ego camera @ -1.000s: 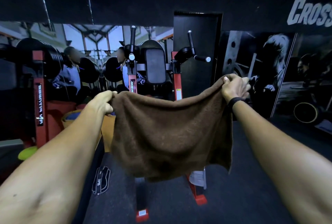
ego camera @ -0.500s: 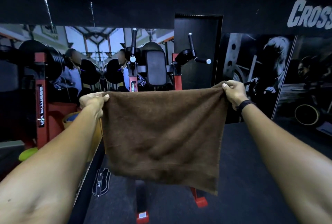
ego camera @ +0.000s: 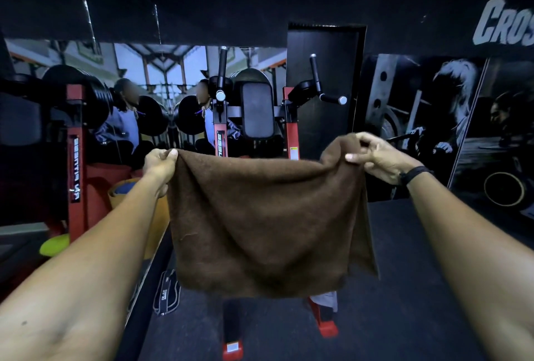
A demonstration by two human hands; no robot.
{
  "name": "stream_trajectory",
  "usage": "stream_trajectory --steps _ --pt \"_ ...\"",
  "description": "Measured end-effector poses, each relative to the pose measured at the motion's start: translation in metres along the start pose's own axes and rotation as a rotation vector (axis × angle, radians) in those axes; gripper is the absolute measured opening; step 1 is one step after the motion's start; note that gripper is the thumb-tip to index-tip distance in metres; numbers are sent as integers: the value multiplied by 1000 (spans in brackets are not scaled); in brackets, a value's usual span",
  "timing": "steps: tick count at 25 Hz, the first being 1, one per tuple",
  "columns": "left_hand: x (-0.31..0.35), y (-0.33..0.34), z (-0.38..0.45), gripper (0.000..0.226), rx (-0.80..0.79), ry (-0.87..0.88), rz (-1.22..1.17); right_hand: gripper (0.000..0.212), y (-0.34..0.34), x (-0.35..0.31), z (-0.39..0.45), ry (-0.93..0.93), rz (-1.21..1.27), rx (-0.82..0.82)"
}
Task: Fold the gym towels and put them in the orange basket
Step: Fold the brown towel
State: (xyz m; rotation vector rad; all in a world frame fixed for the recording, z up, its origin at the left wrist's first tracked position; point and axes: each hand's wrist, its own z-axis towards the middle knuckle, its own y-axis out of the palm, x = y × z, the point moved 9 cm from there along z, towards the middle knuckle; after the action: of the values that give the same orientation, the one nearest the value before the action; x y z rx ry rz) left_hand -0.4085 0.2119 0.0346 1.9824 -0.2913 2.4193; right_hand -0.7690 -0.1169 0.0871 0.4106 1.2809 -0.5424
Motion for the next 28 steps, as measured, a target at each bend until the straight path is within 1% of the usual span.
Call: stream_trajectory --steps 1,2,3,4,5,6,7,8,10,12,14,16,19,21,22,23,24,25,26,27,28 --pt "0 -1 -1 19 19 0 7 29 4 5 -3 64 -72 -18" --pt "2 -4 -4 18 69 -7 24 28 -2 8 -1 71 -193 82" --pt "2 -8 -8 22 160 -25 47 30 -15 5 -1 43 -343 298" --pt "5 -12 -17 27 241 -44 81 30 -28 -3 -7 -24 -453 576" --pt "14 -11 -28 29 286 -42 102 29 -28 -10 -14 -77 -495 767" --pt "25 -3 -39 27 280 -34 114 28 -18 -14 -15 -103 -490 831" --pt "36 11 -47 22 237 -20 130 28 -3 -15 -8 -88 -472 798" --pt "48 28 -57 17 169 2 159 26 13 -13 4 -70 -469 717" --pt "71 65 -73 24 14 58 187 19 49 -15 25 -44 -489 492" --pt "87 100 -84 30 -117 115 182 25 88 -22 33 -60 -452 260" --pt "95 129 -99 31 -273 137 98 23 120 -24 34 -32 -334 87" --pt "99 151 -117 30 -455 97 -42 26 138 -26 32 10 -252 -1" --pt "106 161 -141 24 -657 83 -139 36 139 -24 35 65 -274 -11" --pt "106 165 -147 16 -777 130 -194 35 136 -25 32 99 -232 -18" --pt "106 165 -147 21 -788 188 -169 32 138 -24 27 126 -178 -57" --pt "106 162 -145 23 -764 244 -122 29 140 -24 22 144 -141 -101" --pt "108 161 -145 21 -739 296 -96 28 139 -26 18 137 -143 -113" --pt "112 162 -148 19 -734 331 -102 30 134 -29 18 86 -198 -76" --pt "116 162 -152 18 -740 344 -125 33 127 -36 18 -1 -294 16" --pt "119 162 -154 18 -739 338 -150 36 113 -44 20 -113 -438 158" --pt "120 161 -154 18 -727 319 -175 39 100 -57 15 -240 -619 335"
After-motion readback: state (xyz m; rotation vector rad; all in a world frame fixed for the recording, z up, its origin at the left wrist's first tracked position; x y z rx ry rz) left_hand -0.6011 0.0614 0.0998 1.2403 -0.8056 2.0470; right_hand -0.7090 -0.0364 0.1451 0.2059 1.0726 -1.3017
